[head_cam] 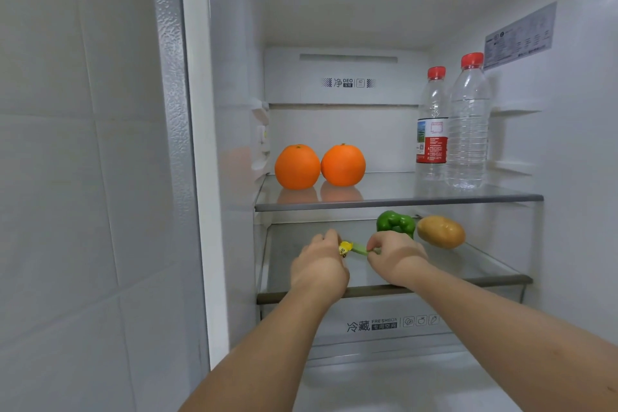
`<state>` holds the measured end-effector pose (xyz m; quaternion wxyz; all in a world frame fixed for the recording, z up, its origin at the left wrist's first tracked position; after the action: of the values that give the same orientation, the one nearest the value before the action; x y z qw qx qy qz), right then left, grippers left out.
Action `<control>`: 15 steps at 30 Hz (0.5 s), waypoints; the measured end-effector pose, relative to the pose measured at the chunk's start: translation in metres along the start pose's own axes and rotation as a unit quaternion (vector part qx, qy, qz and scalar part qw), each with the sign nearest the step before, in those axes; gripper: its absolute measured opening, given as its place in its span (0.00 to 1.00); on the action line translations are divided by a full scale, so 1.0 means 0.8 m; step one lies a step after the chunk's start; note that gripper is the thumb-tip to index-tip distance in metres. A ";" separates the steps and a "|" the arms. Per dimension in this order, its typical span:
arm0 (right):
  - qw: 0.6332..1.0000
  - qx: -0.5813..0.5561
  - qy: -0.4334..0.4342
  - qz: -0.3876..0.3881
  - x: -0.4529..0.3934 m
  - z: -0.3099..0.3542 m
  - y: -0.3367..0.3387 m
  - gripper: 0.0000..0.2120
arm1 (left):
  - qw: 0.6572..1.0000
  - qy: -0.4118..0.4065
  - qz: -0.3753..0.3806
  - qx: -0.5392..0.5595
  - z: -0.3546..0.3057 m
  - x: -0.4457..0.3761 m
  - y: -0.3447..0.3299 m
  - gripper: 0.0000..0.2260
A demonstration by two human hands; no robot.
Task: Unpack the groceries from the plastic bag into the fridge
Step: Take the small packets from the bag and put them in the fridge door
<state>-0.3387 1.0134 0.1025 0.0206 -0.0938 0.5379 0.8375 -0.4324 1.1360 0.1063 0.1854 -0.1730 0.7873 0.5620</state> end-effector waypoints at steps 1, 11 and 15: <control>1.000 -0.002 0.003 -0.008 0.004 -0.001 0.004 0.12 | 1.000 -0.006 -0.003 0.006 -0.002 0.001 -0.001 0.10; 0.990 -0.091 0.092 -0.056 0.074 -0.049 0.064 0.20 | 0.983 -0.125 -0.041 0.125 -0.055 0.007 -0.002 0.14; 0.990 -0.089 0.067 -0.084 0.124 -0.114 0.096 0.20 | 0.968 -0.174 -0.049 0.176 -0.109 0.040 -0.007 0.13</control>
<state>-0.4341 0.8921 0.1172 0.0467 -0.1962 0.4514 0.8693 -0.4657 1.0494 0.1121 0.3741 -0.0752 0.8203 0.4260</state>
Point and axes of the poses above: each hand's wrist, its own x-axis away from the middle knuckle, its own y-axis out of the back of the hand, z = x × y, the point moved 5 cm from there along -x, towards the middle knuckle, and after that the axes turned 14 degrees about -y, right-handed, at the moved point
